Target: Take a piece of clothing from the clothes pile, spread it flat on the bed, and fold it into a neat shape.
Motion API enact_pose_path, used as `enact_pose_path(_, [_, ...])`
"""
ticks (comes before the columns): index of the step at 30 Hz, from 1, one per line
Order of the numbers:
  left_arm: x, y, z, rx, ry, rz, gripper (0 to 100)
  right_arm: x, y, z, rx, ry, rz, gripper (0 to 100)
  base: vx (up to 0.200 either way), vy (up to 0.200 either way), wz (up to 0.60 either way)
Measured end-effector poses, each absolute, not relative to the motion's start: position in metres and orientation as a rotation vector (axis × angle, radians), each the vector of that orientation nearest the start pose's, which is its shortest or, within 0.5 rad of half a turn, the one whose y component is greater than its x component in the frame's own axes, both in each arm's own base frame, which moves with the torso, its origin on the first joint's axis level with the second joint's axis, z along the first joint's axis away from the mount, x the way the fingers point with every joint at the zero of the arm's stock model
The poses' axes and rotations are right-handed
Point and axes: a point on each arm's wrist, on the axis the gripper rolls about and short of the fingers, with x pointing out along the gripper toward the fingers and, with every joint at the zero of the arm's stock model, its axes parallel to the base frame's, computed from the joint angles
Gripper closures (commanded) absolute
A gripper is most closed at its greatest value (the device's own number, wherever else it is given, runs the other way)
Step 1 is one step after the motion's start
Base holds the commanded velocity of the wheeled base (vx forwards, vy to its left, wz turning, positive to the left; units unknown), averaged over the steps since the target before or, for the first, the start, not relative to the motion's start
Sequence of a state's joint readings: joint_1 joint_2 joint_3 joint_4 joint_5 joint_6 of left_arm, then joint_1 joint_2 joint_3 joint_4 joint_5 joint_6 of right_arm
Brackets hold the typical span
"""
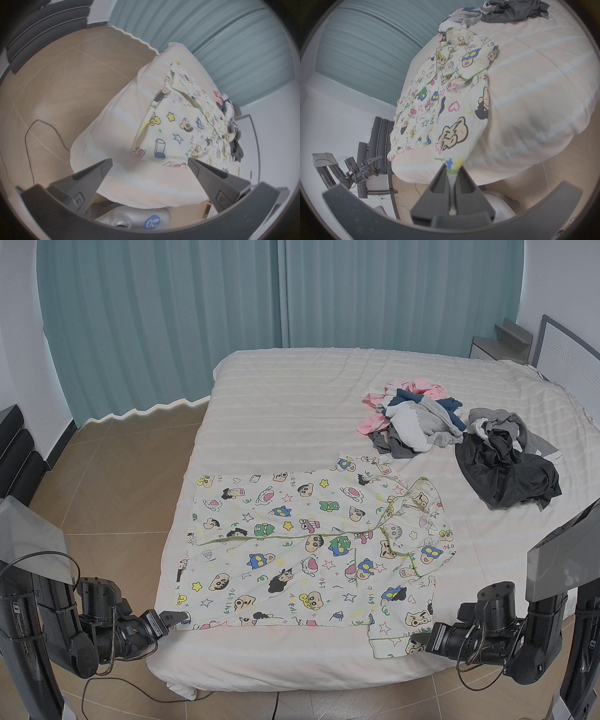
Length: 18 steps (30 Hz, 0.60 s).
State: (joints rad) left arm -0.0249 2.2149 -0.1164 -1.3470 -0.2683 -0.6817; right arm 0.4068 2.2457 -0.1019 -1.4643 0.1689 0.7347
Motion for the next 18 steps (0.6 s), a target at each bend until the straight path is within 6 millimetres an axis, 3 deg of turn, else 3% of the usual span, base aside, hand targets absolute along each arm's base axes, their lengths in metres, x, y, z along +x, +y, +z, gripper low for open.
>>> enact_pose_path(7, [0.246,-0.015,-0.025,-0.828,0.916,0.116,0,0.215,0.092,-0.009,0.616,0.820,0.272,100,0.000,0.000,0.00])
enact_pose_path(18, [0.275,-0.037,-0.008,-0.898,0.840,0.137,0,0.216,0.089,-0.004,0.626,0.795,0.267,100,0.000,0.000,0.00])
